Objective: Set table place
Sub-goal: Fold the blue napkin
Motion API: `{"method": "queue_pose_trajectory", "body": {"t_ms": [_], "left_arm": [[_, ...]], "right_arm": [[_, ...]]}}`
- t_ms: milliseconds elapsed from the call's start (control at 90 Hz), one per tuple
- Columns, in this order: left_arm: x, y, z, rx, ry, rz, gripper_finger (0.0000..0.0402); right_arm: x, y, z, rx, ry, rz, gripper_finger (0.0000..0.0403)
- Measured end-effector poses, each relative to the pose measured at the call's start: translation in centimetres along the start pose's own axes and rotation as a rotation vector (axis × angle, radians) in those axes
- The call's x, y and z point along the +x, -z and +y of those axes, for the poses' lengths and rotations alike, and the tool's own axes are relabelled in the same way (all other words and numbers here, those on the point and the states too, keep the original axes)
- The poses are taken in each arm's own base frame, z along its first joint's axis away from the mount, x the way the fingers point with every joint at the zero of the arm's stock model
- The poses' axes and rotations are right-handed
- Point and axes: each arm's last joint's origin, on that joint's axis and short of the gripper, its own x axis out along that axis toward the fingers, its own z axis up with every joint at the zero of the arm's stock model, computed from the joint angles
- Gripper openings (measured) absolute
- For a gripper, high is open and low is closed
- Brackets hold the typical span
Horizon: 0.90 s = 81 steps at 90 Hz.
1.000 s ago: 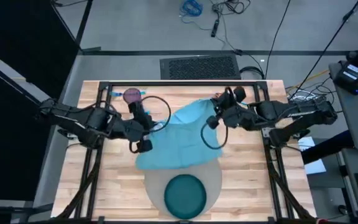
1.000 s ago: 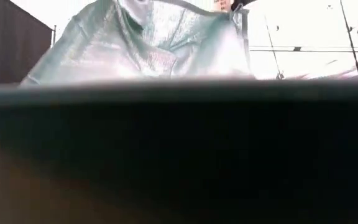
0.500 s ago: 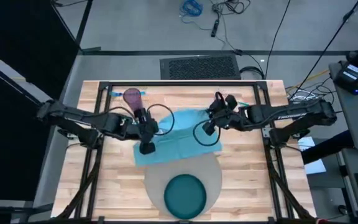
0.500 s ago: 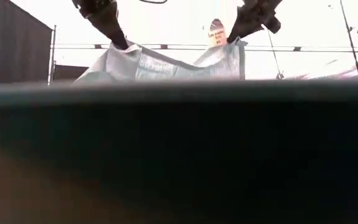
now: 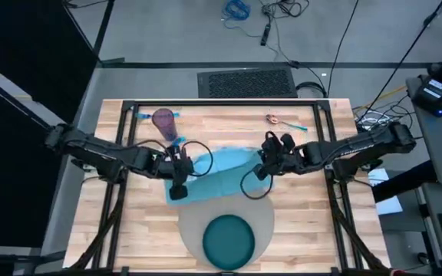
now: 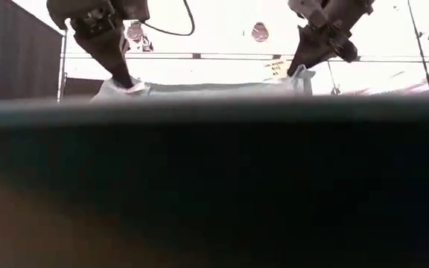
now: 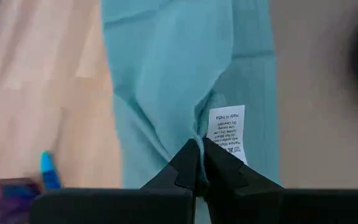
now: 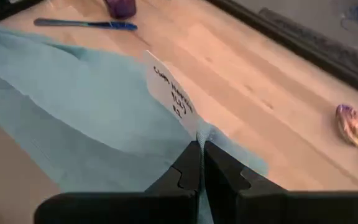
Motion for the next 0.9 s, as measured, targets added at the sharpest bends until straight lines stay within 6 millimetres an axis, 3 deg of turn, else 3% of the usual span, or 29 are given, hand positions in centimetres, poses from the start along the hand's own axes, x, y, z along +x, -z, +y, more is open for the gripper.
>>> {"method": "queue_pose_trajectory", "body": {"t_ms": [289, 900], "left_arm": [[1.7, 1.3, -0.2, -0.019, 0.063, 0.008, 0.0000], [1.8, 1.4, -0.3, -0.032, 0.101, 0.025, 0.0006]], "right_arm": [[0.2, 1.6, 0.3, 0.045, -0.031, 0.038, 0.0000], [0.4, 1.7, 0.4, 0.006, -0.099, 0.103, 0.0007]]}}
